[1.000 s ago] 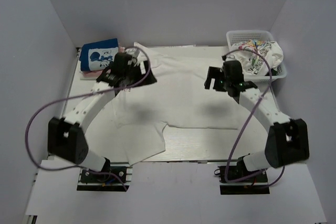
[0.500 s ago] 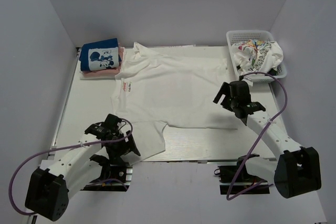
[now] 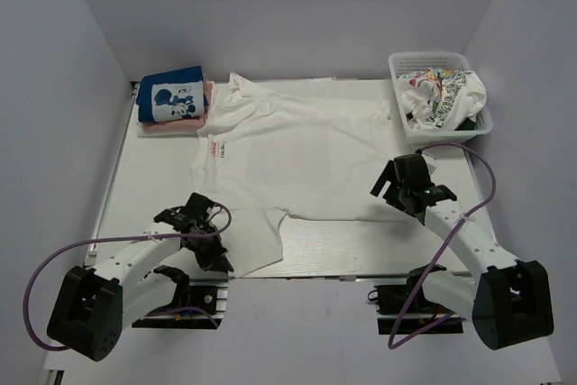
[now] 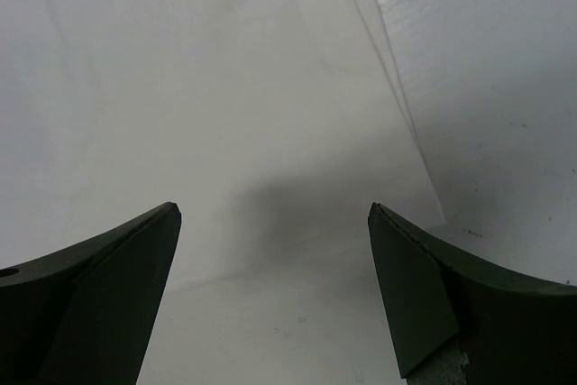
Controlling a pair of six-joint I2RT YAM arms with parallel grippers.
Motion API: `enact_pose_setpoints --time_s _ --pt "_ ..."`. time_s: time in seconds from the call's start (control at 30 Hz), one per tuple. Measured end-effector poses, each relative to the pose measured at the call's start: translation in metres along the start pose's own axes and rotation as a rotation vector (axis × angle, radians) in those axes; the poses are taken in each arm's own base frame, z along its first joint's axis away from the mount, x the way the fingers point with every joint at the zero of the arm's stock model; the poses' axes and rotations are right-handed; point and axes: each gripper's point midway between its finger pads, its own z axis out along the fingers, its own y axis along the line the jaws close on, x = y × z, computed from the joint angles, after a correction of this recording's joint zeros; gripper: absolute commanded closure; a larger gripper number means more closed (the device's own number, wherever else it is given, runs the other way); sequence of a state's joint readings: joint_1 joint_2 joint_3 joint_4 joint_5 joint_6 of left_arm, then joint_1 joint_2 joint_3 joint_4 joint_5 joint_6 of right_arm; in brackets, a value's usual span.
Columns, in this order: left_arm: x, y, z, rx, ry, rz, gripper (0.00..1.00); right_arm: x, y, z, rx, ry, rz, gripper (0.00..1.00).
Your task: Fold and stack the t-shirts
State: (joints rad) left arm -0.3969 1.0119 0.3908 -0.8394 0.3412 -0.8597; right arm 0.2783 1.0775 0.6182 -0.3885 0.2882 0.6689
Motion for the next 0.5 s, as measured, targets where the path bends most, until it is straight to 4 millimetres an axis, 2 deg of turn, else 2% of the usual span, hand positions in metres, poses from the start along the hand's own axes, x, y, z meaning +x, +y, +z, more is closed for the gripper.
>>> enact_pose_setpoints --time_s 0.23,0.43,0.5 --pt "-0.004 -0.01 -0.011 0.035 -0.033 0.016 1.0 0.03 -0.038 0.003 0.136 0.078 0.047 0.1" --pt "-0.002 -0.018 -0.02 0.08 -0.045 0.032 1.0 0.036 -0.057 0.004 0.204 0.082 0.1 0.1" --pt "0.002 -0.016 -0.021 0.08 -0.034 0.029 1.0 0.038 -0.062 0.007 0.217 0.085 0.118 0.16"
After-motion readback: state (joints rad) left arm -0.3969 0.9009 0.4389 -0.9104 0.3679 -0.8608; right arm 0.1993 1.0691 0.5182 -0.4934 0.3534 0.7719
